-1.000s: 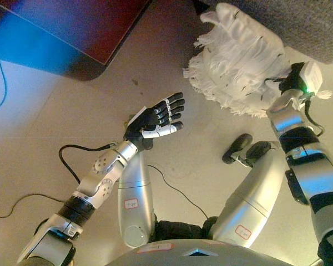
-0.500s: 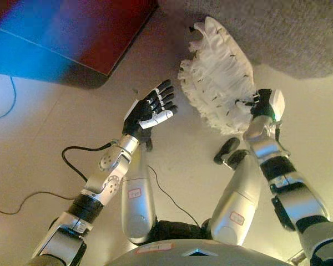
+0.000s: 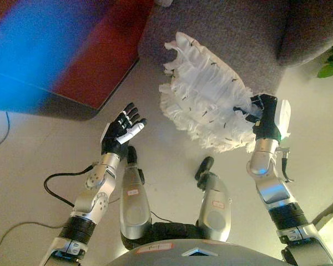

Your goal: Pick up the pillow and put it on the sofa.

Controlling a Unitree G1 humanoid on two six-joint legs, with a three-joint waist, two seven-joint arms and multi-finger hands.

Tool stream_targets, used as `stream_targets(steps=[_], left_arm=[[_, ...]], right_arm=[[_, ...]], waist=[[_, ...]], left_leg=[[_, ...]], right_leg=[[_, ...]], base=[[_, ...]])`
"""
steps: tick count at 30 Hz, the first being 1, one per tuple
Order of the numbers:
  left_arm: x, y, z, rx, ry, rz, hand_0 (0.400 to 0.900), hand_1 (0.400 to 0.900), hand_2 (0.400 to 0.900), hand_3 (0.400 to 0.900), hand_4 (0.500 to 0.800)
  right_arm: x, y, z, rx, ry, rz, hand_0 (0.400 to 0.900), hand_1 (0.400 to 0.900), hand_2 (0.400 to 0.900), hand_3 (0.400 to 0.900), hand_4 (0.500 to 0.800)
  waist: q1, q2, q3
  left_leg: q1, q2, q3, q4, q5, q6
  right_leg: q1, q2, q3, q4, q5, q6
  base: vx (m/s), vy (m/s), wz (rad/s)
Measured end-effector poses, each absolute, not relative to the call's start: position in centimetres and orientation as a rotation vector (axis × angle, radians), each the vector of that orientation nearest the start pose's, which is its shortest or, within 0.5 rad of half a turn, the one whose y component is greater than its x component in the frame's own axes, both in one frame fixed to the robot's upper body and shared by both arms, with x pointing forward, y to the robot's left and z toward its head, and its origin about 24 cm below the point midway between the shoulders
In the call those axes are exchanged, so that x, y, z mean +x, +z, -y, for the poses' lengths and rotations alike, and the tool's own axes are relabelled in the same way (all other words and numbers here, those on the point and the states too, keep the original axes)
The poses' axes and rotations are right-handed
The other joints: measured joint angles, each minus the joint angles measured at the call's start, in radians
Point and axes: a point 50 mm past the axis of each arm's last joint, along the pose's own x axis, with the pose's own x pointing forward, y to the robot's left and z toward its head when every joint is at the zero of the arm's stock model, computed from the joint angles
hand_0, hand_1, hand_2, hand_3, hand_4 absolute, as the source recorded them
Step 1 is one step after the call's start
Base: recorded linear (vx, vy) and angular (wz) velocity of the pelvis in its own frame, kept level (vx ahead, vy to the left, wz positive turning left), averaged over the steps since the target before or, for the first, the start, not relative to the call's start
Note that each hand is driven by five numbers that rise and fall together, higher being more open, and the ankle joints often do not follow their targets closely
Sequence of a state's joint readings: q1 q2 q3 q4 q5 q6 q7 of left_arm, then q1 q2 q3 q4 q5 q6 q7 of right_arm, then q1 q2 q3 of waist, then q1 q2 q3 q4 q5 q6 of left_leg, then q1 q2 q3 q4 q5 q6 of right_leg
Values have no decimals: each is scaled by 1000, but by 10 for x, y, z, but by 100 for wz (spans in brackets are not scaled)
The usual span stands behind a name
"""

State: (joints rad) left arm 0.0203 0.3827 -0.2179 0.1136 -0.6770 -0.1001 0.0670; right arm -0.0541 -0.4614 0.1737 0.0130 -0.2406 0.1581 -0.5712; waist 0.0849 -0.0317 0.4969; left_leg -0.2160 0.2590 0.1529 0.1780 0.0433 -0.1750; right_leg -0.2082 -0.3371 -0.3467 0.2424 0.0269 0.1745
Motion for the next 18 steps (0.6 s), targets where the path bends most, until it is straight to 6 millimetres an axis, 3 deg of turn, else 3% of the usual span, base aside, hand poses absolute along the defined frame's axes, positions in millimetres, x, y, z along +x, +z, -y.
stream_targets(steps=[5, 18], left_arm=[[236, 11, -195, -268, -2, -181, 900, 900, 900, 900, 800], [228, 3, -205, -283, 127, -211, 900, 900, 900, 900, 800]], right_arm=[[233, 54, 229, -755, -407, 57, 400, 400, 400, 400, 500], [231, 59, 235, -632, -277, 26, 400, 400, 400, 400, 500]], waist=[[-5, -16, -87], [-30, -36, -325]], left_leg=[[132, -19, 27, -132, 36, -10], [307, -51, 102, -256, 42, -14]], right_leg=[[124, 17, -15, -128, 39, 16], [251, 15, -13, -237, 68, 44]], base=[[26, 93, -6], [31, 52, -9]])
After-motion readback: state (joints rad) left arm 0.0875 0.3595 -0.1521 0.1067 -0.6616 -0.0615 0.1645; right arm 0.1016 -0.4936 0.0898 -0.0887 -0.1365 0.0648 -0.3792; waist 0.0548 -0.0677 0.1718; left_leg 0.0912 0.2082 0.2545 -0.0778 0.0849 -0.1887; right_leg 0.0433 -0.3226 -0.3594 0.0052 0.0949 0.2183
